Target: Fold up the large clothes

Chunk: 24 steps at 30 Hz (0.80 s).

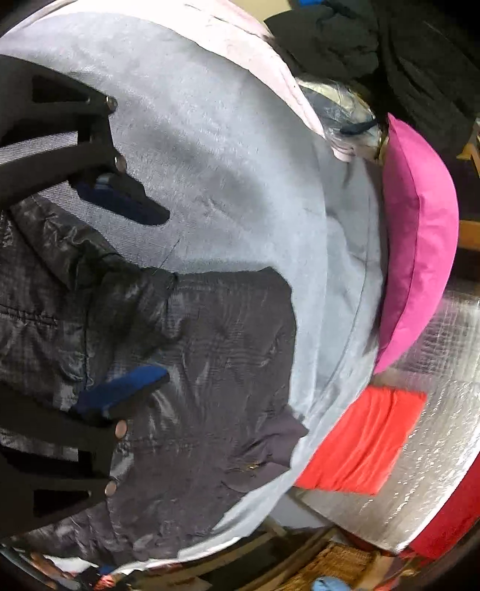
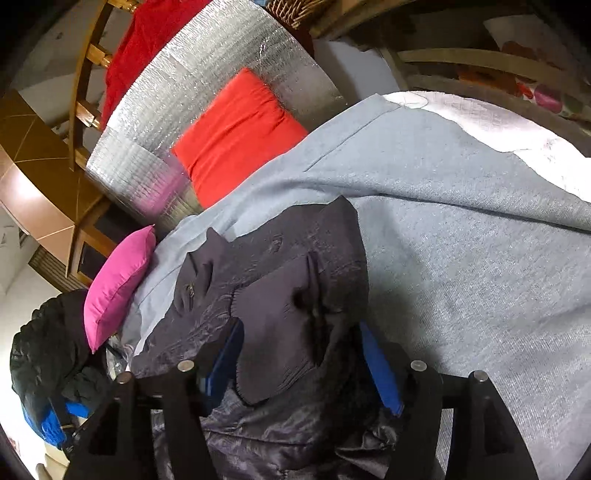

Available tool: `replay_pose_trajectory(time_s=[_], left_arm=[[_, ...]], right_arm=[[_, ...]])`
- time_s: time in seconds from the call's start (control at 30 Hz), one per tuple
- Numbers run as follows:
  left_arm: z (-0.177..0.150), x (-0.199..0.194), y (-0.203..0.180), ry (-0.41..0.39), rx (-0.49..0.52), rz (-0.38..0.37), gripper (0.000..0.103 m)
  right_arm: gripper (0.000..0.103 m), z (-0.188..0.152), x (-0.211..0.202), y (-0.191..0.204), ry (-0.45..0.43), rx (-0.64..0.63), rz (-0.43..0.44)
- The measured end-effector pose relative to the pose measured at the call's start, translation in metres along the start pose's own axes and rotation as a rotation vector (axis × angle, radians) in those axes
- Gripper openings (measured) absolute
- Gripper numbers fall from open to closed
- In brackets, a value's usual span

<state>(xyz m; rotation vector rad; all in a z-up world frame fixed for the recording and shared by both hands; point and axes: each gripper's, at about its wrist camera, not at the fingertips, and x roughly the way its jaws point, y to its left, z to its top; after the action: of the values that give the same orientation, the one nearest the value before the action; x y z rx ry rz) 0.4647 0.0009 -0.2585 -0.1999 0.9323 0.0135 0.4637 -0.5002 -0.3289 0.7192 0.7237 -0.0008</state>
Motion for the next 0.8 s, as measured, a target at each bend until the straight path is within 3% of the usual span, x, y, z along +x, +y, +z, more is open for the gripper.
replay_pose_trajectory(time_s=[0.07,0.17,0.23,0.27,0.33,0.37,0.5,0.6,0.63,0.8], left_arm=[[-0.002,0.01,0.002,0.042,-0.005,-0.007,0.081],[-0.007,0.03,0.01,0.112,-0.061,-0.075,0.077],[-0.009,0.031,0.011,0.118,-0.09,-0.113,0.063],[-0.009,0.028,0.01,0.1,-0.085,-0.103,0.05],[-0.009,0.016,0.006,0.057,-0.06,-0.091,0.037],[-0.009,0.014,0.006,0.044,-0.062,-0.096,0.036],[-0.007,0.01,0.007,0.034,-0.064,-0.098,0.036],[-0.012,0.026,0.012,0.113,-0.074,-0.089,0.053],[-0.012,0.029,0.012,0.134,-0.072,-0.083,0.061],[-0.013,0.017,0.011,0.113,-0.061,-0.087,0.062]], right_arm=[[0.069,-0.001,0.012,-0.004,0.035,0.015,0.001],[0.069,-0.006,0.03,-0.008,0.086,0.01,0.012],[0.064,-0.012,0.034,0.002,0.086,-0.056,-0.016],[0.051,-0.014,0.031,0.009,0.067,-0.099,-0.032],[0.041,-0.015,0.019,0.026,0.01,-0.191,-0.06],[0.04,-0.016,0.013,0.031,-0.011,-0.212,-0.05],[0.04,-0.018,0.006,0.044,-0.037,-0.264,-0.048],[0.044,-0.02,0.03,0.023,0.069,-0.192,-0.105],[0.047,-0.018,0.03,0.014,0.084,-0.129,-0.073],[0.057,-0.008,0.006,-0.001,0.081,-0.006,0.027]])
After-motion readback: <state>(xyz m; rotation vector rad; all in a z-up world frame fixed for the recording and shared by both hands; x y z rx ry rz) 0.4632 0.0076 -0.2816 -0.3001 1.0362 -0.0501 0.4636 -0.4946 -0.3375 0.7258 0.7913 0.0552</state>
